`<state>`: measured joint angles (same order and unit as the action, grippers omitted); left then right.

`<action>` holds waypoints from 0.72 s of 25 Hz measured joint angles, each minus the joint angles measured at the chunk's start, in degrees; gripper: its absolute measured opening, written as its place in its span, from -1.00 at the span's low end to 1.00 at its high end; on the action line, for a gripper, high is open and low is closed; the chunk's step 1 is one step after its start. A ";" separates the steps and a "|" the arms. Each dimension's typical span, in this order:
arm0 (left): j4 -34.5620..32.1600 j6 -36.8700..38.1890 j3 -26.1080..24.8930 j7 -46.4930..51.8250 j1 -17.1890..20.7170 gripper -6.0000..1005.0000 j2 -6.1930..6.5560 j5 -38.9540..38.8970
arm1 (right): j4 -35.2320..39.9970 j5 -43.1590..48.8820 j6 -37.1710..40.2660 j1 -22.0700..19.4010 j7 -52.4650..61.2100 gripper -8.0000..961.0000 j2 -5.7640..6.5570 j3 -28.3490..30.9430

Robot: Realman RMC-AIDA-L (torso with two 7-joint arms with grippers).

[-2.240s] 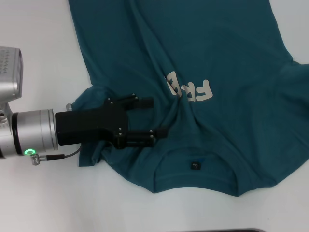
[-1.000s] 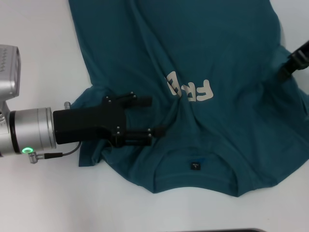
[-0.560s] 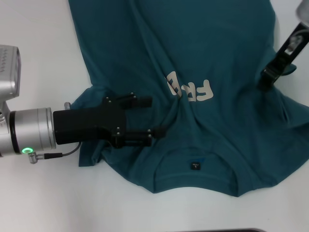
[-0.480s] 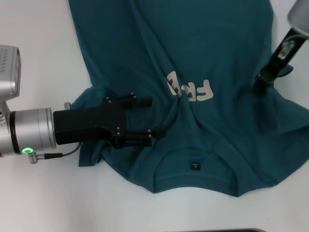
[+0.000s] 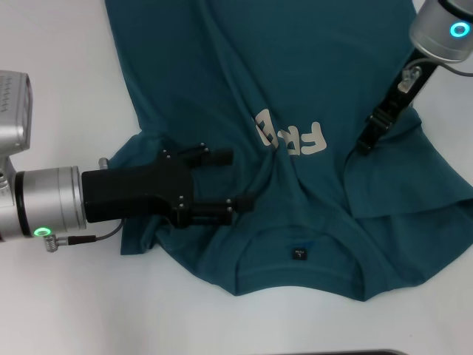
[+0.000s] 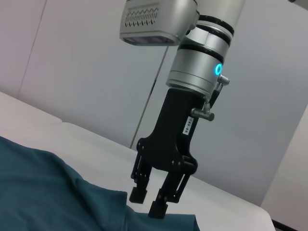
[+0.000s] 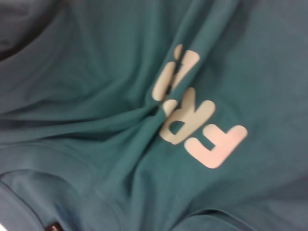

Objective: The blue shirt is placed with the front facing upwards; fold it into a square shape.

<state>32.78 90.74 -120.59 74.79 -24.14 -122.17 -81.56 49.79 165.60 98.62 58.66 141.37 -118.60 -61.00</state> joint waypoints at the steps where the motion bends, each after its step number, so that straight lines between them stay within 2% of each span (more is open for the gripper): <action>1: 0.00 0.01 0.01 0.00 0.02 0.79 0.00 0.00 | 0.10 0.06 -0.18 -0.28 0.03 -0.30 0.20 0.23; 4: 0.01 0.03 0.01 0.00 0.06 0.79 -0.04 0.00 | 0.99 0.17 -0.60 -1.96 0.58 0.00 1.53 1.78; 7: 0.00 0.05 0.00 -0.08 0.06 0.79 -0.10 0.00 | 1.16 -0.20 -1.17 -3.60 1.08 0.14 3.07 4.07; 10: 0.00 0.12 0.00 -0.36 0.06 0.79 -0.18 0.00 | 0.92 0.26 -2.41 -4.51 1.67 0.29 3.75 4.86; 18: 0.00 0.14 0.00 -0.52 0.06 0.80 -0.18 0.00 | -1.48 0.85 -5.59 -5.17 4.62 0.28 4.27 5.32</action>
<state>32.78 90.88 -120.59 74.27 -24.08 -122.35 -81.56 48.32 166.45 93.04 53.49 145.99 -114.32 -55.68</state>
